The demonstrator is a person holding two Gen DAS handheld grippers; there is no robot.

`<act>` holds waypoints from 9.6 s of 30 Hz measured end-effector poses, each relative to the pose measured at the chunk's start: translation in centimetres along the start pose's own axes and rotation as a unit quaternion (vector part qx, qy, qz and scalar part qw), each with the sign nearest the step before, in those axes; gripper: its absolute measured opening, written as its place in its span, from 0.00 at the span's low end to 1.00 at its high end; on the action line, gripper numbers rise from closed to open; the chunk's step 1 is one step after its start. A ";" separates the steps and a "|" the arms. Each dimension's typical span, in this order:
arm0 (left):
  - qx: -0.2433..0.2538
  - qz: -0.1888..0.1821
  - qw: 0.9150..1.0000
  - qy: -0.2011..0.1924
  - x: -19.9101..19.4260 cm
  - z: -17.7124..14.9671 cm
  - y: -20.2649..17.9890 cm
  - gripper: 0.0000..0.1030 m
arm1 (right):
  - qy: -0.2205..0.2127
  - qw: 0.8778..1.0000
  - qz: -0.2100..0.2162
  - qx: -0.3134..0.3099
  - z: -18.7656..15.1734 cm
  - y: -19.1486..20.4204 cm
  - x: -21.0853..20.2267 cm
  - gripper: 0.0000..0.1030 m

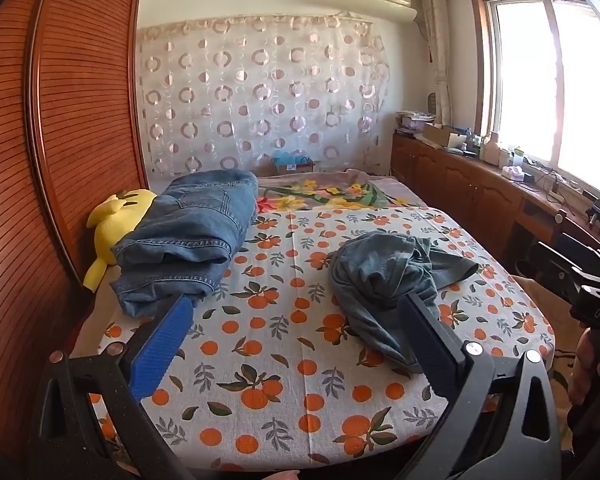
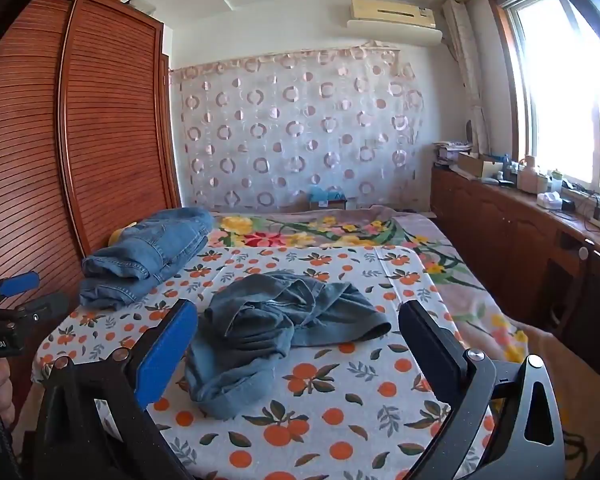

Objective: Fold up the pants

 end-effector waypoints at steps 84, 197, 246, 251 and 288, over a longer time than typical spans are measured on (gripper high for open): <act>0.001 0.000 1.000 -0.010 -1.1 0.3 -0.5 0.99 | -0.005 1.000 0.002 -0.006 -0.3 0.6 -0.2 0.98; -0.011 -0.121 0.992 0.044 5.9 2.6 4.3 0.15 | 0.139 0.989 0.048 -0.026 6.3 -9.2 -1.1 0.07; 0.016 -0.108 0.978 0.179 11.4 -7.2 3.0 0.49 | 0.223 0.972 -0.002 -0.073 -0.8 -7.7 3.3 0.48; 0.015 -0.108 0.978 0.181 11.5 -7.3 3.0 0.49 | 0.224 0.972 0.018 -0.075 -1.0 -6.4 4.0 0.48; 0.013 -0.106 0.979 0.172 11.8 -7.3 3.0 0.45 | 0.185 0.976 -0.066 -0.094 -1.5 -8.6 8.6 0.40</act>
Point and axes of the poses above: each gripper's, at about its wrist camera, not at the fingertips, and x roughly the way its jaws point, y to its left, z to its top, the point moved 4 cm from there along x, roughly the way its jaws point, and after that the axes turned 3 degrees about -y, right-handed, at the moved point
